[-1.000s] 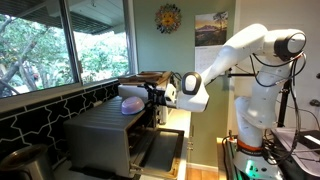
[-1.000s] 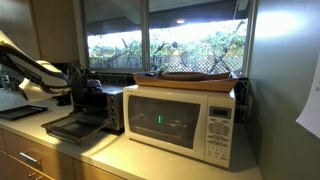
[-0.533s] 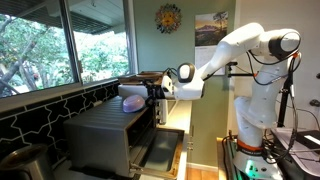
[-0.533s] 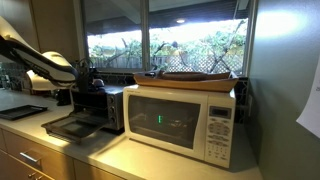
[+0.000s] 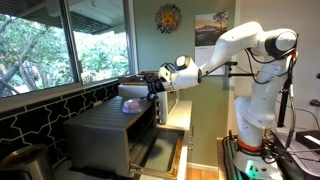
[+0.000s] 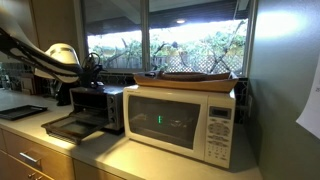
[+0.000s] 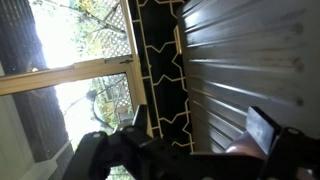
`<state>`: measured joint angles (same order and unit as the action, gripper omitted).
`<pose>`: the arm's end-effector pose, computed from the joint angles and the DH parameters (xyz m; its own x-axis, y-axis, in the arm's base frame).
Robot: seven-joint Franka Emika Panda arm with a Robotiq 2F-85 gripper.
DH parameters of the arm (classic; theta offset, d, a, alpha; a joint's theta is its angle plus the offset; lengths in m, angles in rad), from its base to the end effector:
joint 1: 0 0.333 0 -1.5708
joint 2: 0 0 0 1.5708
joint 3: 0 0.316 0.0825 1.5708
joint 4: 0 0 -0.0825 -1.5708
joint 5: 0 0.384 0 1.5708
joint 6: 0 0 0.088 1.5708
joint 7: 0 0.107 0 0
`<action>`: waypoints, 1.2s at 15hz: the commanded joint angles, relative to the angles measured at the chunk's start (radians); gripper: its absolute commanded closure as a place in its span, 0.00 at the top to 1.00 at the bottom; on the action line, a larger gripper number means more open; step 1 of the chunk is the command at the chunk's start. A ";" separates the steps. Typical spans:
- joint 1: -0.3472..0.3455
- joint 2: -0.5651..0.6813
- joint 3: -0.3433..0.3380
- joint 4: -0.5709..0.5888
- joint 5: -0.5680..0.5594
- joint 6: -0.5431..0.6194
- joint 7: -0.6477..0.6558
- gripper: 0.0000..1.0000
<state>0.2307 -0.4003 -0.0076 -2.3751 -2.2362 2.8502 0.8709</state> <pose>0.4226 0.1388 0.5006 0.0382 0.9904 0.1331 0.2109 -0.1382 0.9677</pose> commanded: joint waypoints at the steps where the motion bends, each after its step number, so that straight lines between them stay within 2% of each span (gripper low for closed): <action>1: -0.053 -0.005 0.016 -0.014 0.175 0.058 -0.179 1.00; 2: -0.036 -0.010 -0.004 -0.023 0.241 0.038 -0.260 1.00; 3: -0.070 -0.011 0.021 -0.021 0.290 0.040 -0.285 1.00; 4: -0.055 -0.014 0.001 -0.031 0.399 0.027 -0.367 1.00; 9: -0.063 -0.019 -0.022 -0.064 0.785 0.022 -0.533 1.00; 10: -0.004 -0.022 -0.071 -0.073 0.863 0.002 -0.561 1.00; 15: 0.156 -0.081 -0.150 -0.059 1.254 -0.165 -0.644 1.00; 16: 0.145 -0.102 -0.120 -0.038 1.332 -0.228 -0.651 1.00; 17: 0.157 -0.115 -0.118 -0.020 1.382 -0.278 -0.637 1.00; 18: 0.077 -0.126 -0.037 -0.007 1.482 -0.301 -0.655 1.00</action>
<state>0.3561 -0.4620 -0.1229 -2.3981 -0.9520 2.6582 0.2536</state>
